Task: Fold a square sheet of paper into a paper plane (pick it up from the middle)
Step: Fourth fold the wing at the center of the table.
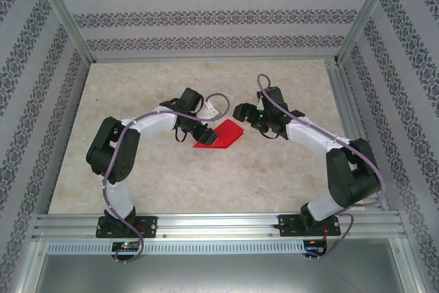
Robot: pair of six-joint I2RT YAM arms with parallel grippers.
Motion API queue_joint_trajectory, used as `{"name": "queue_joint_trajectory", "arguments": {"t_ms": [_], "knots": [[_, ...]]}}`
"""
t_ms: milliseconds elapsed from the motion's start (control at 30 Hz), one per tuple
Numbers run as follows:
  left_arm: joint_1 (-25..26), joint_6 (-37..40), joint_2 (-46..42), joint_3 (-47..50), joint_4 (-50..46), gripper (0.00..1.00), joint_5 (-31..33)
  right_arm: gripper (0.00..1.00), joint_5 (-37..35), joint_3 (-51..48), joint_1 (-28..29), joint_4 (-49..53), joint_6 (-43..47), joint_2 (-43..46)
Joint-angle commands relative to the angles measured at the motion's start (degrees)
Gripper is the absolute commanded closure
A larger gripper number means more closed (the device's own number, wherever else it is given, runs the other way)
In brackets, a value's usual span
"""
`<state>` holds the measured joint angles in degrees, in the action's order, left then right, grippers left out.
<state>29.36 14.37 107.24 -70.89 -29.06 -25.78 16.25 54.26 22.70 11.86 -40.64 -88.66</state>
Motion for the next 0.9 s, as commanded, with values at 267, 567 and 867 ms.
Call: {"name": "queue_joint_trajectory", "arguments": {"t_ms": [267, 567, 867], "knots": [[-1.45, 2.03, 3.78, -5.31, -4.07, 0.64, 0.38, 0.21, 2.81, -4.50, -1.07, -7.81, -3.22, 1.82], [-3.21, -6.76, 3.52, -3.98, -0.45, 0.75, -0.95, 0.26, 4.97, -7.98, 1.30, -11.73, -9.18, -0.08], [-4.50, -8.97, 3.52, -3.31, 0.58, 0.78, -2.26, 0.36, 6.26, -9.82, 6.66, -21.74, -19.10, -6.00]]}}
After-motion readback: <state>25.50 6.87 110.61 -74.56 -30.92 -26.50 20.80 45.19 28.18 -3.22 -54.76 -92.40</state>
